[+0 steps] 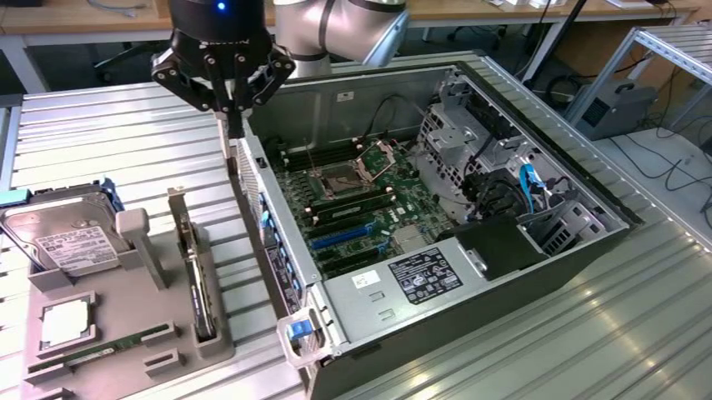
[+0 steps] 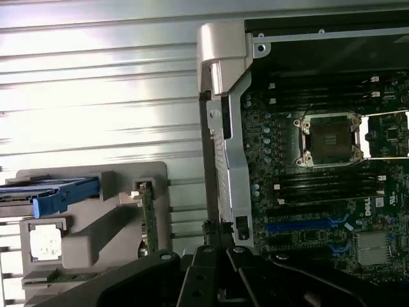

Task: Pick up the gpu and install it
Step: 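Reach for the gpu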

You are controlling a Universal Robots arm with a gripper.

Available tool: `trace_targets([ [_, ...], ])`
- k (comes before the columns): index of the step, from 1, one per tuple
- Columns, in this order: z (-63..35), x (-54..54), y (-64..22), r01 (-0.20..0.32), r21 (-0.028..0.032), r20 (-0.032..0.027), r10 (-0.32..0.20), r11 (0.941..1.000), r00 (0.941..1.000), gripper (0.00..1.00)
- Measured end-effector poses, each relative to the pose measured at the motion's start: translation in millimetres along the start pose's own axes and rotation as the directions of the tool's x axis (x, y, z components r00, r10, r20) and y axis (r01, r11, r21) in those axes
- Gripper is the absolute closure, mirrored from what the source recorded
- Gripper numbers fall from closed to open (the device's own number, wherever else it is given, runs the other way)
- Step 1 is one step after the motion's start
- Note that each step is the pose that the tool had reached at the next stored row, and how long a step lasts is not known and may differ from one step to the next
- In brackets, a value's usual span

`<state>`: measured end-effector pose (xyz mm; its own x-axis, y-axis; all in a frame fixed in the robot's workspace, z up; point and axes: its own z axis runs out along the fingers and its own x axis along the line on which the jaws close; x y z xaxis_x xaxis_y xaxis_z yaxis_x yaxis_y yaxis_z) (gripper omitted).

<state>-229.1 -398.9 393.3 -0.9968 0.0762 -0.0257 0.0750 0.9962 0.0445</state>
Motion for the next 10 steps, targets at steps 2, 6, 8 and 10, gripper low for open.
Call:
trace_targets([
  [2, -0.2, 7.2, -0.5, 0.000, 0.0001, 0.0000, 0.000, 1.0000, 1.0000, 0.89],
  [6, -0.6, 22.3, -1.7, 0.000, -0.0001, 0.0001, 0.000, 1.0000, 1.0000, 0.89],
  [8, -0.9, 32.4, -2.4, 0.000, 0.0000, 0.0000, 0.000, 1.0000, 1.0000, 0.89],
  [10, -1.1, 38.2, -2.9, 0.000, 0.0000, 0.0000, 0.000, 1.0000, 1.0000, 0.89],
])
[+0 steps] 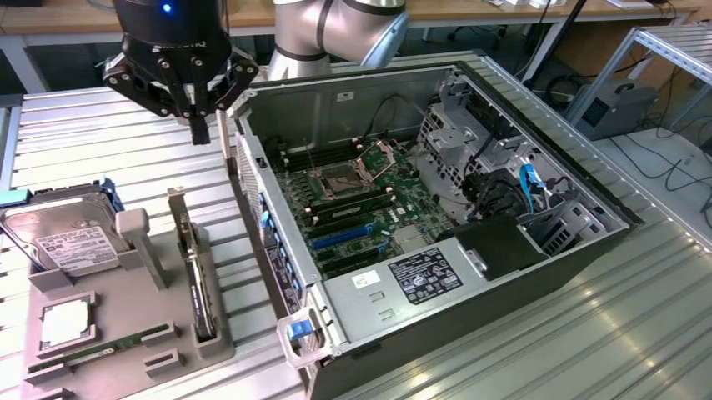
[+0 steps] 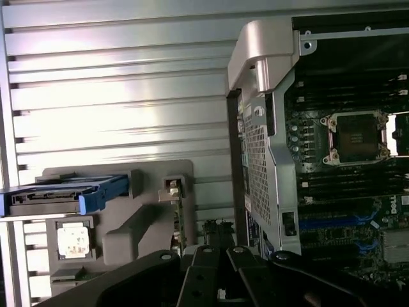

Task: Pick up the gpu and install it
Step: 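Reach for the gpu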

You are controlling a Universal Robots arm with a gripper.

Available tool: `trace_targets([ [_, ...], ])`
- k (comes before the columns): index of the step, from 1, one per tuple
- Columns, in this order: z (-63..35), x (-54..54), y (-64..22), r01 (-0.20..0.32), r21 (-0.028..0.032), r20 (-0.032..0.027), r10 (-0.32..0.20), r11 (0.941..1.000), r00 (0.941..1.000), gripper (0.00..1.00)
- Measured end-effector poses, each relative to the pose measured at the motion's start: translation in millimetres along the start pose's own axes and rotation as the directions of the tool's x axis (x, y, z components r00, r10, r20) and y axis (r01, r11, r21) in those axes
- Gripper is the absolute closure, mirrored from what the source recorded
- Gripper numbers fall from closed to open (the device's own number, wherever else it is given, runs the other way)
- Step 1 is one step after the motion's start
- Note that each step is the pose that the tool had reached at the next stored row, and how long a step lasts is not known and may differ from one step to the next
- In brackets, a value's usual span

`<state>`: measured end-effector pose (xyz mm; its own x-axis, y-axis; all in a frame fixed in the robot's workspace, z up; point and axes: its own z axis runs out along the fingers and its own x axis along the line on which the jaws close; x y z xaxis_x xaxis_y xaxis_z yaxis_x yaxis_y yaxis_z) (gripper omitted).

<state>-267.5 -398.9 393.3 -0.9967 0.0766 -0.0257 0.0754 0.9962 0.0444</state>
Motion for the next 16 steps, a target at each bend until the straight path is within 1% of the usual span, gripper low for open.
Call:
trace_targets([
  [2, -0.2, 7.5, -0.6, 0.000, -0.0001, 0.0000, 0.000, 1.0000, 1.0000, 0.89],
  [12, -0.8, 32.5, -2.5, 0.000, 0.0000, 0.0000, 0.000, 1.0000, 1.0000, 0.89],
  [16, -0.8, 32.7, -2.5, 0.000, 0.0000, 0.0000, 0.000, 1.0000, 1.0000, 0.89],
])
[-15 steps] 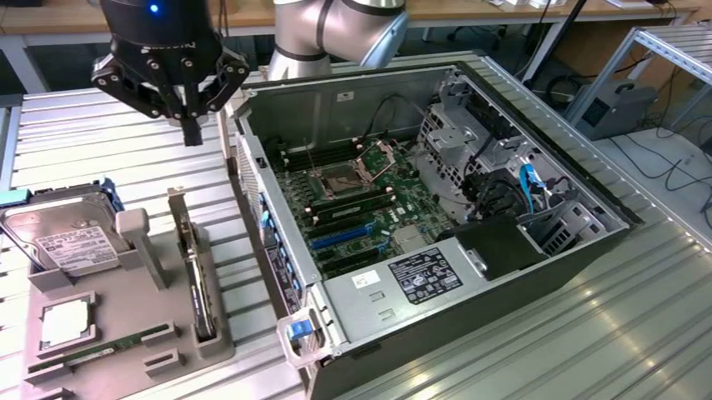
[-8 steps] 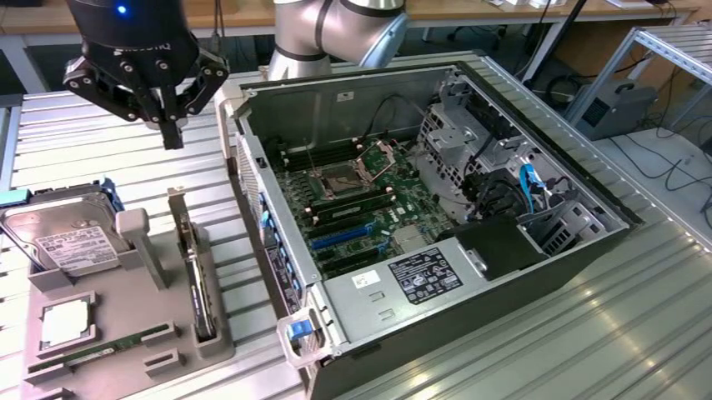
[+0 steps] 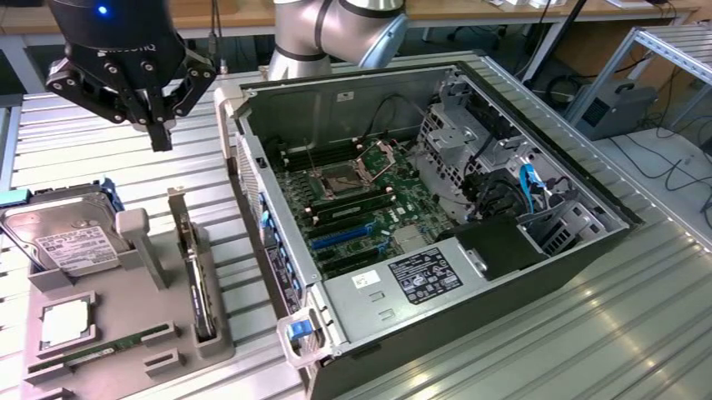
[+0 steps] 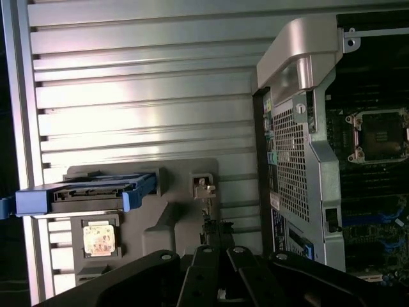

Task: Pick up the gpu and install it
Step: 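Reach for the gpu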

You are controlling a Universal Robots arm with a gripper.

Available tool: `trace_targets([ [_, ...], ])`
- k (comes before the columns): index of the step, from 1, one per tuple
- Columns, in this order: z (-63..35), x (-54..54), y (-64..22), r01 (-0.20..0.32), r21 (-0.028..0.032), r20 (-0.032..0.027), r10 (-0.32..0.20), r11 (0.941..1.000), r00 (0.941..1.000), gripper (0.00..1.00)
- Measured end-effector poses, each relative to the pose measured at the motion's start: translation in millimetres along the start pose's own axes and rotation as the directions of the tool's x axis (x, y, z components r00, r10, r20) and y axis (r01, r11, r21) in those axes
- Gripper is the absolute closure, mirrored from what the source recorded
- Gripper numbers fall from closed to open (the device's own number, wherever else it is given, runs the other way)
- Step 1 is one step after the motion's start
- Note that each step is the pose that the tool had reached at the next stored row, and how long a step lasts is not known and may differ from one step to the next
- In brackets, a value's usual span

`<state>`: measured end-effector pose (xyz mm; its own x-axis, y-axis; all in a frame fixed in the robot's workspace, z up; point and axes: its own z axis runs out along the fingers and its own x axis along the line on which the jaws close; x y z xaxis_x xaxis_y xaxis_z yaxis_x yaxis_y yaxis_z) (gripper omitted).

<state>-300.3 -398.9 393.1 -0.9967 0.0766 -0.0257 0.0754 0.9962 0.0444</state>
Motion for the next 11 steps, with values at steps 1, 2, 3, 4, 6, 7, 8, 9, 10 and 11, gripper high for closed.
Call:
trace_targets([
  [1, 0.0, 0.0, 0.0, 0.000, -0.0001, 0.0000, 0.000, 1.0000, 1.0000, 0.89],
  [2, 0.0, 0.0, 0.0, 0.000, 0.0000, 0.0000, 0.000, 1.0000, 1.0000, 0.89],
  [3, 0.0, 0.1, -0.3, 0.000, 0.0000, 0.0000, 0.000, 1.0000, 1.0000, 0.89],
  [4, -0.1, 0.0, -1.3, 0.000, 0.0000, -0.0001, 0.000, 1.0000, 1.0000, 0.89],
  [6, -0.2, -0.2, -3.7, 0.000, 0.0001, -0.0001, 0.000, 1.0000, 1.0000, 0.89],
  [7, -0.3, -0.4, -6.1, 0.000, 0.0000, 0.0000, 0.000, 1.0000, 1.0000, 0.89],
  [8, -0.4, -0.7, -10.4, 0.000, -0.0001, 0.0000, 0.000, 1.0000, 1.0000, 0.89],
  [9, -0.6, -0.9, -13.8, 0.000, -0.0001, 0.0000, 0.000, 1.0000, 1.0000, 0.89],
  [10, -0.8, -1.1, -16.9, 0.000, 0.0001, 0.0000, 0.000, 1.0000, 1.0000, 0.89],
  [11, -0.9, -1.3, -20.1, 0.000, 0.0000, 0.0000, 0.000, 1.0000, 1.0000, 0.89],
])
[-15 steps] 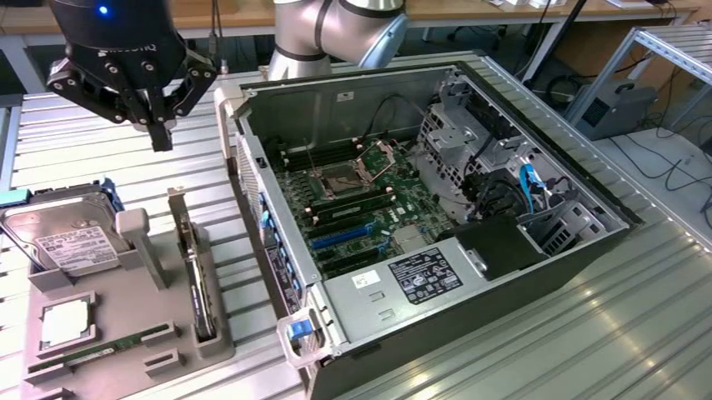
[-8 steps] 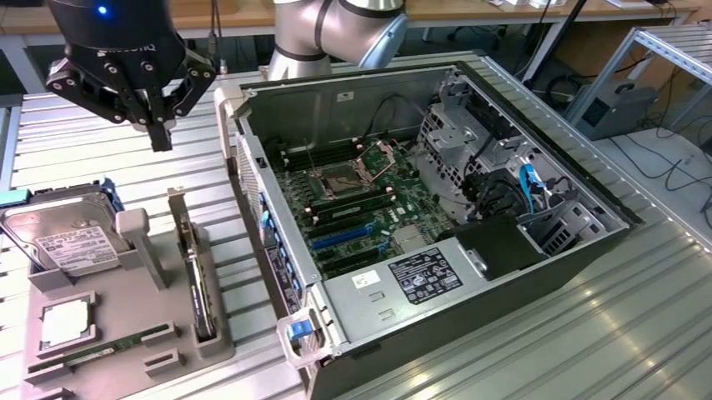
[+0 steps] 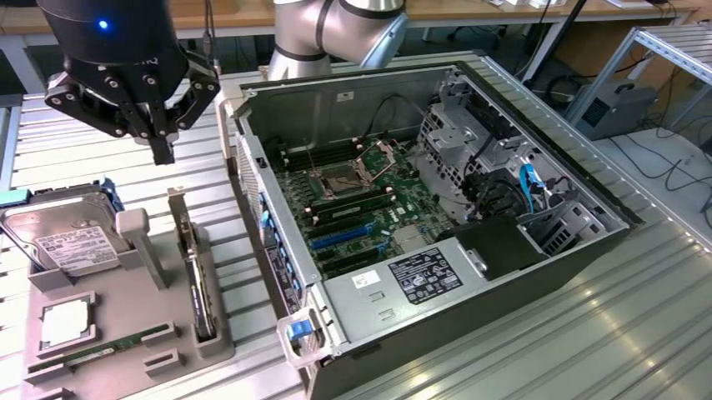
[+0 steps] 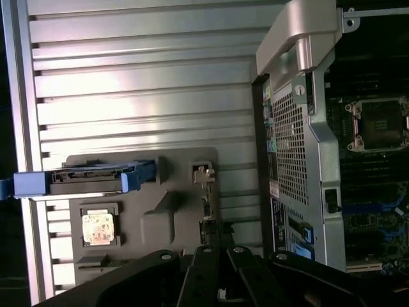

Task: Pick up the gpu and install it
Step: 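Reach for the gpu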

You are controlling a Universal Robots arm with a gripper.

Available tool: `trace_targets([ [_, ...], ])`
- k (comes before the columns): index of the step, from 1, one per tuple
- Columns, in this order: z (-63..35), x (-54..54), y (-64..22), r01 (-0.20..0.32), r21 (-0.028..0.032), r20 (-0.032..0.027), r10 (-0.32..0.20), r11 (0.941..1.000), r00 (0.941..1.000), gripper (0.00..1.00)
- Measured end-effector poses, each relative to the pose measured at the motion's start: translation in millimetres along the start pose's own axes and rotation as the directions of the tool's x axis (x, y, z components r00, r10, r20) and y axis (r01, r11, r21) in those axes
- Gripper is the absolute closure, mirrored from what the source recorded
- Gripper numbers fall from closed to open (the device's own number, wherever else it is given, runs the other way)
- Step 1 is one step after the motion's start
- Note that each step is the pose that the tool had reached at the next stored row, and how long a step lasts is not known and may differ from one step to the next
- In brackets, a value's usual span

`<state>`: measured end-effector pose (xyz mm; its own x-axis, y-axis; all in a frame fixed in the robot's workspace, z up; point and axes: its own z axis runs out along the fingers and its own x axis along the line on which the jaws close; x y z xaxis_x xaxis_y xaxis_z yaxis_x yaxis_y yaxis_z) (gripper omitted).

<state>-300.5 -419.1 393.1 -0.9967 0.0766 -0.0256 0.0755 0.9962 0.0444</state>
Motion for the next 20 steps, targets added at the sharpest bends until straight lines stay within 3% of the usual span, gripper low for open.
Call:
trace_targets([
  [14, -2.1, 0.3, -48.8, 0.000, -0.0001, 0.0001, 0.000, 1.0000, 1.0000, 0.89],
  [20, -2.6, 0.9, -60.4, 0.000, -0.0001, 0.0001, 0.000, 1.0000, 1.0000, 0.89],
])
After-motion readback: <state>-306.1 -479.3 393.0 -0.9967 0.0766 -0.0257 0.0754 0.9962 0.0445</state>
